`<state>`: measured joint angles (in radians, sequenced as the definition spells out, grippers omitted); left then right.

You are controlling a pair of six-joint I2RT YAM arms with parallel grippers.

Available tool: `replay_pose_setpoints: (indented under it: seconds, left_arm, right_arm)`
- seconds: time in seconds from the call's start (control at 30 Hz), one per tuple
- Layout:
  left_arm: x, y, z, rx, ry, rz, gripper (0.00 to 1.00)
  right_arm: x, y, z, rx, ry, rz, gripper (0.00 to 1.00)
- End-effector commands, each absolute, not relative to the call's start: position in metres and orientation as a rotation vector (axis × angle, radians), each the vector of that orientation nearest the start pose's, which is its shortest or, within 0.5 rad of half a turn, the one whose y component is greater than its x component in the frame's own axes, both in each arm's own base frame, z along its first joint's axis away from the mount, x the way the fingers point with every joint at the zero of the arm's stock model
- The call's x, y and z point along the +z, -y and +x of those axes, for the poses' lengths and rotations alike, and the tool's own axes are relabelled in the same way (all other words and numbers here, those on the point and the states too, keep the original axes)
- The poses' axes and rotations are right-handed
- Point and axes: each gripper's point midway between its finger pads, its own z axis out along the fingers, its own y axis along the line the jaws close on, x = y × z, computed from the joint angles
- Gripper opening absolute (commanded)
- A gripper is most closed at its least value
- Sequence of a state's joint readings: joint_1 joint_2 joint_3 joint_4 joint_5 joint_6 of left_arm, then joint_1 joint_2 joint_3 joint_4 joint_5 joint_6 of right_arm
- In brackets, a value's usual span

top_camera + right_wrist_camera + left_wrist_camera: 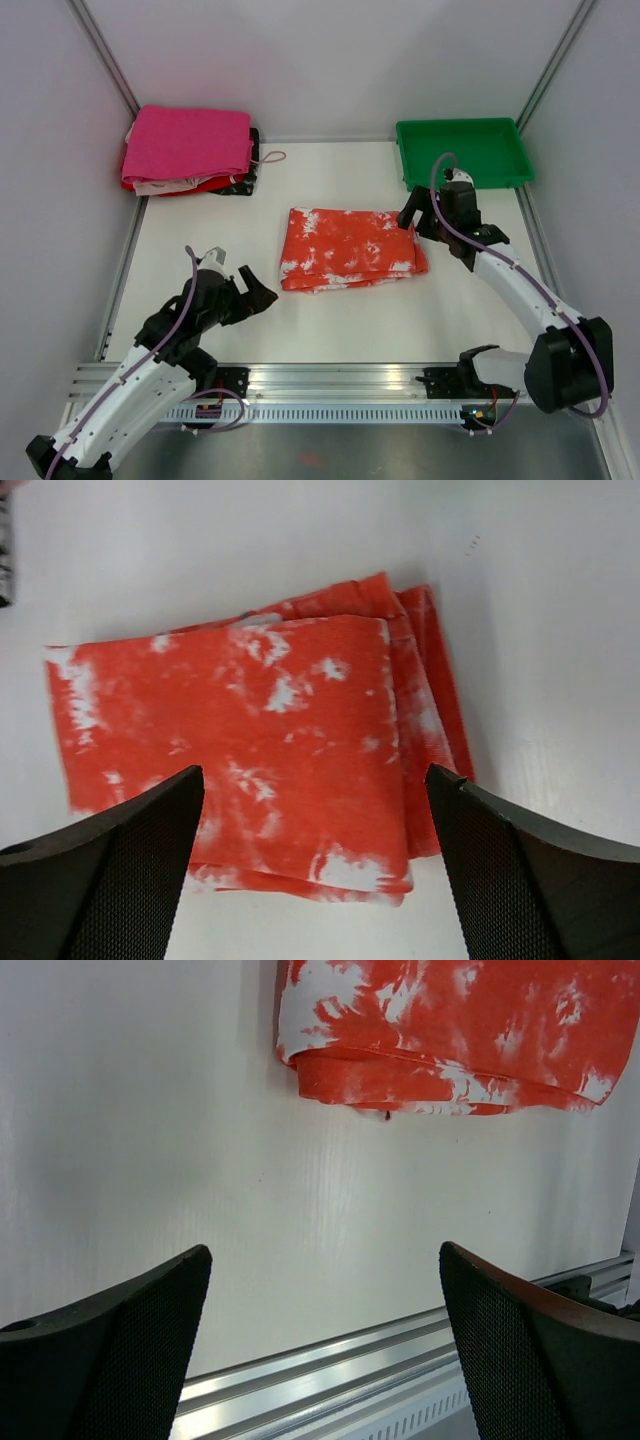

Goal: Fold and stack the trousers
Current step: Neatly place the folded trousers to the corner

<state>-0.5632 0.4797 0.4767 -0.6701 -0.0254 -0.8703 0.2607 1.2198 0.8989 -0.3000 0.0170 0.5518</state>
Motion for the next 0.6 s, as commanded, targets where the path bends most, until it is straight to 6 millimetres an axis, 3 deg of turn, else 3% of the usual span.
replay_pose_setpoints:
  seconds: [0.0, 0.13, 0.23, 0.43, 0.57]
  left_arm:
    - [0.104, 0.128, 0.158, -0.676, -2.365, -0.455, 1.0]
    - [0.097, 0.129, 0.161, -0.682, -2.358, -0.492, 1.0]
    - [0.094, 0.133, 0.161, -0.708, -2.362, -0.503, 1.0]
    - [0.091, 0.133, 0.149, -0.71, -2.412, -0.469, 0.99]
    - [0.101, 0.131, 0.149, -0.73, -2.372, -0.463, 0.99]
  right_arm:
    - [0.144, -0.086, 0.352, 0.245, -2.233, 0.361, 0.98]
    - [0.108, -0.083, 0.356, 0.149, -2.324, 0.216, 0.95]
    - [0.092, -0.095, 0.36, 0.196, -2.366, 0.079, 0.92]
    - [0.057, -0.122, 0.368, 0.38, -2.438, 0.045, 0.89]
    - [0.035, -0.124, 0.369, 0.376, -2.506, 0.1, 0.86]
